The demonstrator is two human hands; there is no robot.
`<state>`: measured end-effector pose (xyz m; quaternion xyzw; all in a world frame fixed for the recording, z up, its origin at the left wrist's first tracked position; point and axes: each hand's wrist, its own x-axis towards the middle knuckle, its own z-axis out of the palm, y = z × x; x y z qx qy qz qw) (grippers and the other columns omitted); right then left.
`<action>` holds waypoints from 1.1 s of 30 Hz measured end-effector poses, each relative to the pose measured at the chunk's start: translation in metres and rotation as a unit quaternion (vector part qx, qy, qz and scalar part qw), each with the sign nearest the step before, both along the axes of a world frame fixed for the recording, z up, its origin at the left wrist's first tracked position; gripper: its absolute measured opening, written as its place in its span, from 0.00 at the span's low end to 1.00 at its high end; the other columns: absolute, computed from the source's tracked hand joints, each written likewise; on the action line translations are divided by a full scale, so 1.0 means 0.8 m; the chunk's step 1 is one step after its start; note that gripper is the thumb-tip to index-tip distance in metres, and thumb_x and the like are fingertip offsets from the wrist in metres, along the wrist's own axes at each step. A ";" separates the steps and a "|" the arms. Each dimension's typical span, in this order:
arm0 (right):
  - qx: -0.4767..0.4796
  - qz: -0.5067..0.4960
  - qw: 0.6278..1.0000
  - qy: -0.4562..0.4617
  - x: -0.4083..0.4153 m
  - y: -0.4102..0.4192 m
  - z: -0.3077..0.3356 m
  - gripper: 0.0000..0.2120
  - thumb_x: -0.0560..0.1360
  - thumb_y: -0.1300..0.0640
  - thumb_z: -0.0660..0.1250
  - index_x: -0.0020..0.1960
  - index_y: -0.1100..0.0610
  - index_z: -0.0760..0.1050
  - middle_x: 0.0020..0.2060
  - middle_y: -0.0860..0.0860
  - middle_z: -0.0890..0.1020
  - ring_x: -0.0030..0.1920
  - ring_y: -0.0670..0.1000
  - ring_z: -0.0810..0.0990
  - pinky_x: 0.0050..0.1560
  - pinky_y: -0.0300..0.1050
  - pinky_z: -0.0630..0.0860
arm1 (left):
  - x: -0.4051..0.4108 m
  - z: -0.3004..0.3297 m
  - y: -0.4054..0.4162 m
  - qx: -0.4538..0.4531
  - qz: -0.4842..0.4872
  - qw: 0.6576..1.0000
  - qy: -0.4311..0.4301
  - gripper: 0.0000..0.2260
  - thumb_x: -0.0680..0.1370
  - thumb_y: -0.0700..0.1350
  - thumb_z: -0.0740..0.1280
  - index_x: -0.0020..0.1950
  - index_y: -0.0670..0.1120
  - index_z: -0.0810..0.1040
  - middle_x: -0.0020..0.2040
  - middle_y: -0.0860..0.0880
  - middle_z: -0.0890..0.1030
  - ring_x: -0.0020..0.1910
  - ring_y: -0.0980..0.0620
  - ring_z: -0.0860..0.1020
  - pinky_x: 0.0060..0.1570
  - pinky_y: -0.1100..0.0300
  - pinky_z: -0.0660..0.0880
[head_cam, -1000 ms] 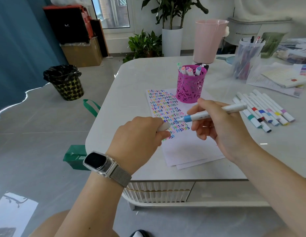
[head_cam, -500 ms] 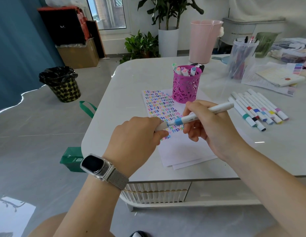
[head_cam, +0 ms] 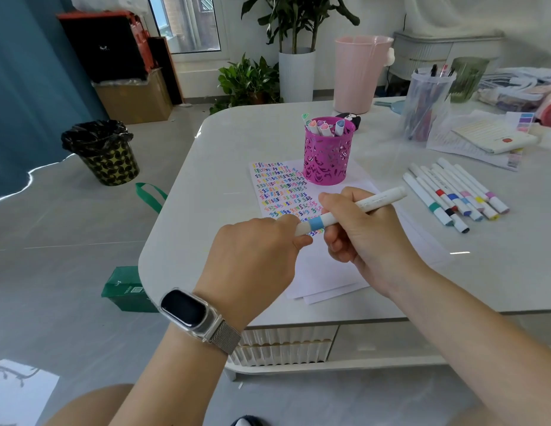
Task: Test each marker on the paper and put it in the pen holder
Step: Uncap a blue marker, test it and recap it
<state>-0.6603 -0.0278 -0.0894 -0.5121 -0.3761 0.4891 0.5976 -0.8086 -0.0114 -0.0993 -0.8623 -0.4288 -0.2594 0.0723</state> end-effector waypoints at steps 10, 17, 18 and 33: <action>-0.007 0.002 1.000 -0.022 -0.001 -0.003 -0.007 0.18 0.76 0.61 0.66 0.29 0.57 0.65 0.19 0.52 0.73 0.18 0.49 0.66 0.20 0.34 0.63 | 0.001 -0.004 -0.002 -0.009 0.004 0.999 0.041 0.10 0.71 0.50 0.64 0.32 0.45 0.73 0.23 0.55 0.60 0.20 0.50 0.58 0.23 0.68 0.46; -0.012 0.016 1.000 -0.022 0.000 -0.003 -0.008 0.18 0.76 0.60 0.67 0.30 0.58 0.66 0.19 0.53 0.73 0.18 0.48 0.67 0.20 0.34 0.63 | 0.001 -0.004 -0.004 -0.040 -0.012 0.999 0.025 0.11 0.70 0.49 0.65 0.31 0.46 0.69 0.23 0.55 0.58 0.19 0.51 0.58 0.22 0.67 0.46; -0.011 0.016 1.000 -0.022 0.000 -0.003 -0.008 0.18 0.76 0.60 0.67 0.30 0.58 0.66 0.19 0.53 0.73 0.18 0.48 0.67 0.20 0.34 0.63 | 0.001 -0.003 -0.005 -0.042 -0.016 0.999 0.020 0.11 0.70 0.49 0.65 0.31 0.47 0.68 0.23 0.56 0.57 0.20 0.51 0.58 0.22 0.67 0.46; 0.157 -0.137 0.951 -0.230 0.053 0.019 0.010 0.15 0.70 0.55 0.74 0.54 0.49 0.73 0.41 0.44 0.79 0.39 0.44 0.76 0.41 0.36 0.76 | -0.004 0.015 0.007 -0.161 0.078 0.980 -0.090 0.13 0.78 0.56 0.56 0.45 0.50 0.73 0.38 0.51 0.80 0.36 0.48 0.79 0.39 0.48 0.76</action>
